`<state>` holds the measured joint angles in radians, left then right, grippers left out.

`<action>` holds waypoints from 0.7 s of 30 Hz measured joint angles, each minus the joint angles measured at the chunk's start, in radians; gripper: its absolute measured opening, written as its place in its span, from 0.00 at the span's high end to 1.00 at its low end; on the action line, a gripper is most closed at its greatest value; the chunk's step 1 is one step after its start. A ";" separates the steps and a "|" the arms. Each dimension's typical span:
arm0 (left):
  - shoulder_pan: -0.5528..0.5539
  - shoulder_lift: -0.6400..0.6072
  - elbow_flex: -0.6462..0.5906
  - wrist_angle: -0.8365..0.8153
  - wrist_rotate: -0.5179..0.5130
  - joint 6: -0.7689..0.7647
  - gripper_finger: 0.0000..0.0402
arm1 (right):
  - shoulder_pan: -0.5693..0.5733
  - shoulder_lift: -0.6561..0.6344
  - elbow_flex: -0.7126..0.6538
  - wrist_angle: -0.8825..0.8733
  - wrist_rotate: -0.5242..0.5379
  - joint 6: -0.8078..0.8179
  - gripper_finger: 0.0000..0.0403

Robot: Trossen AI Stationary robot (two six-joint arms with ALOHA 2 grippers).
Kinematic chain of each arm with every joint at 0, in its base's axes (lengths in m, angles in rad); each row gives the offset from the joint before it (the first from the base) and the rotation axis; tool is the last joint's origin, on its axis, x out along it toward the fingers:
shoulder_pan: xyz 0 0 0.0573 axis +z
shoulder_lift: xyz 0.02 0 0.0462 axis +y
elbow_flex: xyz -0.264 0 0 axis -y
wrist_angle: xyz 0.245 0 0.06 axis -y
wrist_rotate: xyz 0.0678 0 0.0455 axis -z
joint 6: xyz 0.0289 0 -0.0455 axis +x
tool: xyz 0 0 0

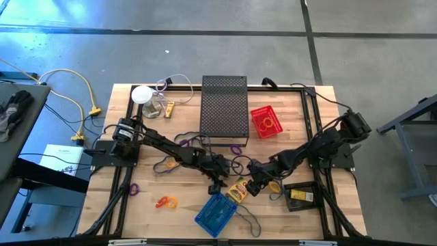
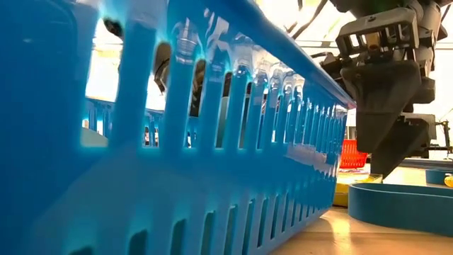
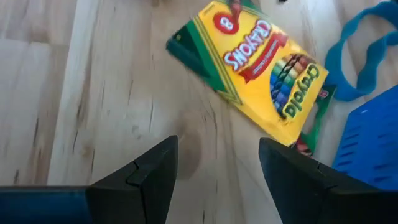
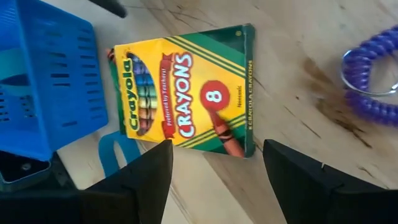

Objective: Pick & Place Office Desk Supplies
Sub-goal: Put the crayon box into the black bin

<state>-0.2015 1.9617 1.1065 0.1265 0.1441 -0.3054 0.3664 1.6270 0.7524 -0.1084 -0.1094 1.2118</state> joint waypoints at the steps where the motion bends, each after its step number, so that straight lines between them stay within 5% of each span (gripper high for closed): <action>1: 0.001 0.000 0.000 0.007 0.001 0.000 0.46 | 0.000 0.001 0.000 -0.007 -0.002 0.003 0.41; 17: 0.010 -0.001 0.000 0.089 0.023 -0.009 0.46 | 0.000 0.017 0.000 0.025 0.006 0.006 0.41; 21: 0.034 -0.001 0.000 0.120 0.101 -0.070 0.46 | 0.000 0.017 0.000 0.031 0.007 -0.004 0.41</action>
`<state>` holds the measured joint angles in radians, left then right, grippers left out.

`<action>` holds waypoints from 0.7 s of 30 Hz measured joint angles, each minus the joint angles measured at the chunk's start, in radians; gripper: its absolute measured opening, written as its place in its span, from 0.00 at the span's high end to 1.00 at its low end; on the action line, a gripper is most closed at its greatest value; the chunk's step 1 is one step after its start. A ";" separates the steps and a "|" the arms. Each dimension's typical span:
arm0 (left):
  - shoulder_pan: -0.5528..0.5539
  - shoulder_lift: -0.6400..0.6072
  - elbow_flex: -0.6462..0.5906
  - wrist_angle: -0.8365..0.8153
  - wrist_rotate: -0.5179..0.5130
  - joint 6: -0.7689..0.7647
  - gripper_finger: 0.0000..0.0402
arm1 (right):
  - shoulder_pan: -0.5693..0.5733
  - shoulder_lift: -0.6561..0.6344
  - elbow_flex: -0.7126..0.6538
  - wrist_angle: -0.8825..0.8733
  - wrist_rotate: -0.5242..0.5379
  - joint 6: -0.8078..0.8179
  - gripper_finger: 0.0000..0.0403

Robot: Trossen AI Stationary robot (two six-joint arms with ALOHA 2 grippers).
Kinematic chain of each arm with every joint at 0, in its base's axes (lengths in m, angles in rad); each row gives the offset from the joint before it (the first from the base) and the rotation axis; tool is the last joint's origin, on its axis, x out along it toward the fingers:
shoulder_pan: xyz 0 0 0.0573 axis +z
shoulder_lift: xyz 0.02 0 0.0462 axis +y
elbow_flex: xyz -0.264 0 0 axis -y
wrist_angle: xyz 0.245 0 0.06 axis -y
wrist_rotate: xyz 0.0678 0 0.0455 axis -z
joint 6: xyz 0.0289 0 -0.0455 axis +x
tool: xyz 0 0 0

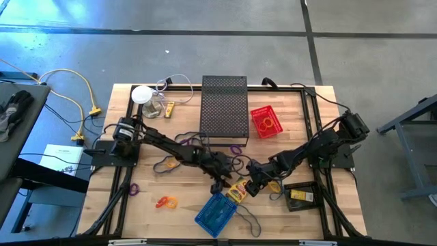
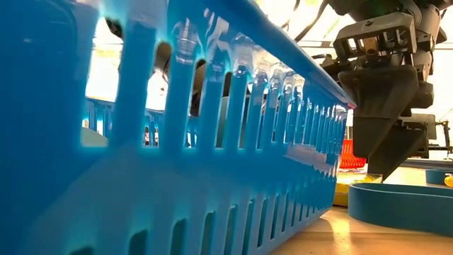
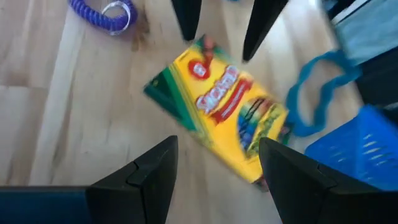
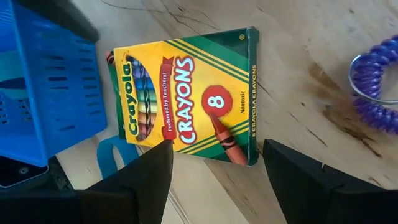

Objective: Pick & Place Office Desk Supplies
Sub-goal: Put the crayon box into the black bin

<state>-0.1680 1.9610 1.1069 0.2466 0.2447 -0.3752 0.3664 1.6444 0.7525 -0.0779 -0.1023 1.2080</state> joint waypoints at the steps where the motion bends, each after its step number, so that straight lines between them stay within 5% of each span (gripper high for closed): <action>1: 0.008 0.000 0.000 0.011 0.031 -0.024 0.46 | 0.000 0.000 0.000 0.001 0.000 0.000 0.41; 15: 0.039 0.103 0.002 0.174 0.322 -0.173 0.46 | 0.000 0.000 0.000 0.012 0.027 -0.009 0.41; 21: 0.052 0.124 0.007 0.213 0.350 -0.200 0.46 | 0.000 0.000 0.000 0.016 0.033 -0.009 0.41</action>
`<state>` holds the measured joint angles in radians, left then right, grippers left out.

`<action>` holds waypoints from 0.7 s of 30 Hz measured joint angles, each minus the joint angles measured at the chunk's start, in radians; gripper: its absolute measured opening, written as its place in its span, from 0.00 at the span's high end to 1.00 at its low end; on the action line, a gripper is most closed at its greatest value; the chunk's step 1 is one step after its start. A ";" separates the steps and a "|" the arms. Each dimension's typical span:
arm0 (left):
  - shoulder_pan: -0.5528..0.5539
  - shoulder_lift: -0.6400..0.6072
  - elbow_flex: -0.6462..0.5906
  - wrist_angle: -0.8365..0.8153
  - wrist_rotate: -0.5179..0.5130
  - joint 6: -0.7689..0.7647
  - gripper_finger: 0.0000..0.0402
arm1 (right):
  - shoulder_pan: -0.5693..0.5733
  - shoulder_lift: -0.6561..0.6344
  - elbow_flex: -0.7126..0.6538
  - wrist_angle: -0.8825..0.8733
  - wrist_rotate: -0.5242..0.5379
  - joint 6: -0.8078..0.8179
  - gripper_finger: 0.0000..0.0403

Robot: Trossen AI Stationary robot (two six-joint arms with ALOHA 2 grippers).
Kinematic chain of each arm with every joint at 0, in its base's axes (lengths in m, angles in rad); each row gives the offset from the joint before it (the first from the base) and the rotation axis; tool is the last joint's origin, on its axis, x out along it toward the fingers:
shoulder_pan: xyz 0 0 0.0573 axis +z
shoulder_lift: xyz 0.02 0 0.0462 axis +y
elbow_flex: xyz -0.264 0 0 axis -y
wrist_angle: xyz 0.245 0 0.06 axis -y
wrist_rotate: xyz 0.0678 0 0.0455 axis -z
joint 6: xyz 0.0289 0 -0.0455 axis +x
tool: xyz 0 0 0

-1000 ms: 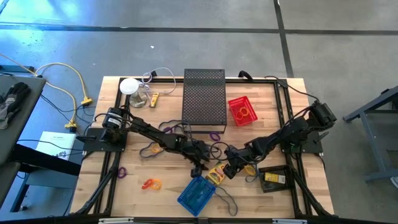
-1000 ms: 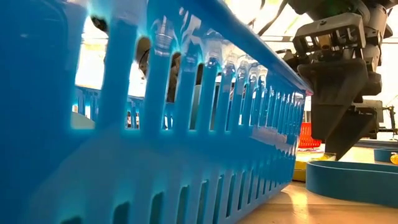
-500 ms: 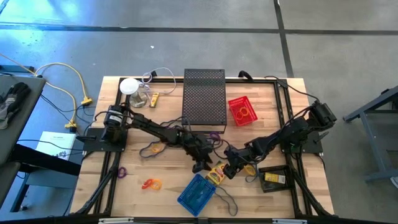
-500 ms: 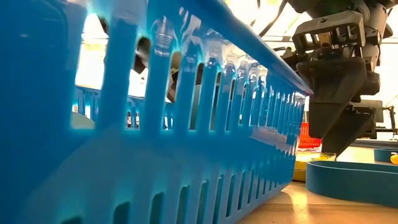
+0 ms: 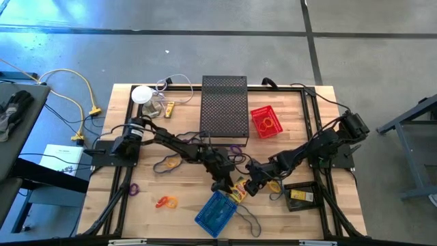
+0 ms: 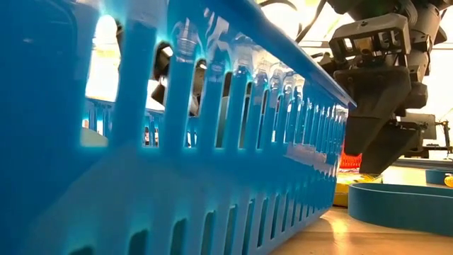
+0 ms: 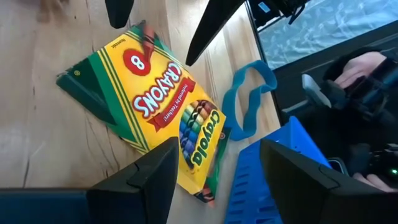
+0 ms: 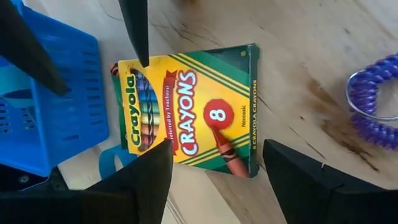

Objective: Pick & Place Office Desk Supplies
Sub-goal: Put the crayon box into the black bin

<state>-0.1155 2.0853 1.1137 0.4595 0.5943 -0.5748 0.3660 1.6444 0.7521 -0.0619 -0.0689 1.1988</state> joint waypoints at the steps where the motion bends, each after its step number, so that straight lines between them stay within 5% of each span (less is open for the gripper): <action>1: 0.001 0.001 0.000 0.003 0.002 -0.002 0.46 | 0.000 0.000 0.000 0.001 0.000 0.000 0.41; 21: 0.000 0.003 -0.002 -0.016 -0.076 -0.006 0.46 | 0.000 0.000 0.000 0.016 0.006 0.005 0.41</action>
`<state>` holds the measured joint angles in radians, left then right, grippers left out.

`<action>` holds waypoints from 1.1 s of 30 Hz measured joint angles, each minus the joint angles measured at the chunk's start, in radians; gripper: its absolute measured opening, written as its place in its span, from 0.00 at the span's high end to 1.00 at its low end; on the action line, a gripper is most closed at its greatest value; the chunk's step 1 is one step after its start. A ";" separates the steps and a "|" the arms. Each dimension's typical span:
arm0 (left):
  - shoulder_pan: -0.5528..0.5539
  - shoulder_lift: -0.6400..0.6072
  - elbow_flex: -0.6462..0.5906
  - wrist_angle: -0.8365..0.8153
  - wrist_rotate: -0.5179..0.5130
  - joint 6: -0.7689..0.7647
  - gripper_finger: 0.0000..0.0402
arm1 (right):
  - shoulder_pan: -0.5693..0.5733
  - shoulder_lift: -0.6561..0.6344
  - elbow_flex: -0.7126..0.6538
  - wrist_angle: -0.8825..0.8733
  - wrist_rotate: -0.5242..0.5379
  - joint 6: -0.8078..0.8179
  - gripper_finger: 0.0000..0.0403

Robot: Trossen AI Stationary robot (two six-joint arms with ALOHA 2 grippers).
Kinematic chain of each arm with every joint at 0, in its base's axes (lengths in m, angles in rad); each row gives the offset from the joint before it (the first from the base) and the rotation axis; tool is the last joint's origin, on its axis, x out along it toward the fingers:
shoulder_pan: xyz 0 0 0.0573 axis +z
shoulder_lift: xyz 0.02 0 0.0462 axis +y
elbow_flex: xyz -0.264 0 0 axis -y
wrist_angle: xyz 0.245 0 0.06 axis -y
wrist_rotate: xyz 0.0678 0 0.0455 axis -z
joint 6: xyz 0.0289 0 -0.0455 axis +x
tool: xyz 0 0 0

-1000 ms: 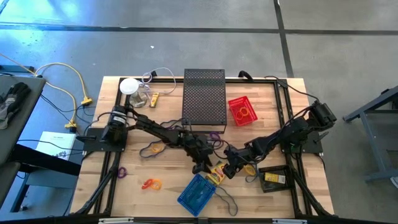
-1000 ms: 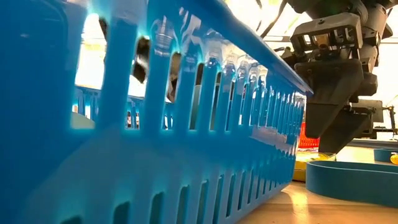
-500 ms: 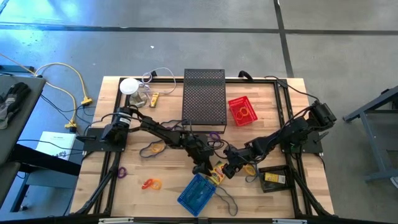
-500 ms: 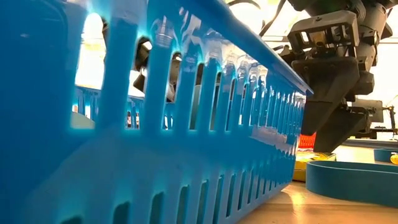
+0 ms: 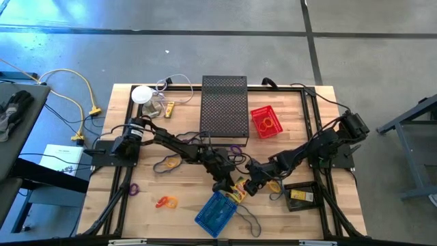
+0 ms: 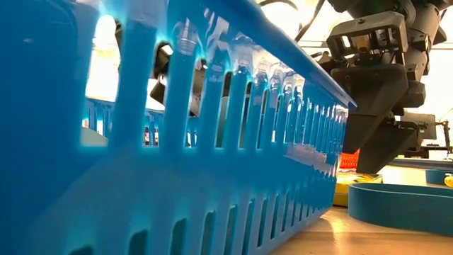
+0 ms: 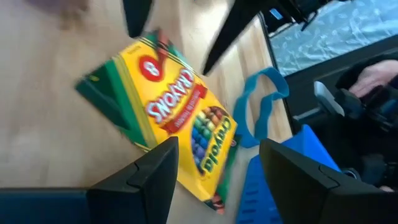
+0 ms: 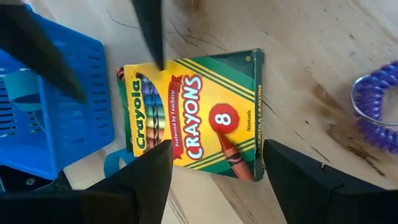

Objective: Pick & Place Office Desk Supplies
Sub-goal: Put the crayon box into the black bin

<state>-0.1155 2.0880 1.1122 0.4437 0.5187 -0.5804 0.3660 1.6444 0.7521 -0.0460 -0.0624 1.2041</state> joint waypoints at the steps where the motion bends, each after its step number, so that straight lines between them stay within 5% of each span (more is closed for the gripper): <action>1: 0.001 0.000 0.000 0.000 -0.001 0.000 0.46 | 0.000 0.000 0.000 0.004 0.000 -0.001 0.41; 33: -0.010 0.002 -0.002 -0.053 -0.078 -0.027 0.46 | 0.000 0.000 0.000 0.033 -0.040 0.022 0.41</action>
<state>-0.1257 2.0899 1.1103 0.3904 0.4410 -0.6079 0.3660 1.6444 0.7521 -0.0125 -0.1026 1.2256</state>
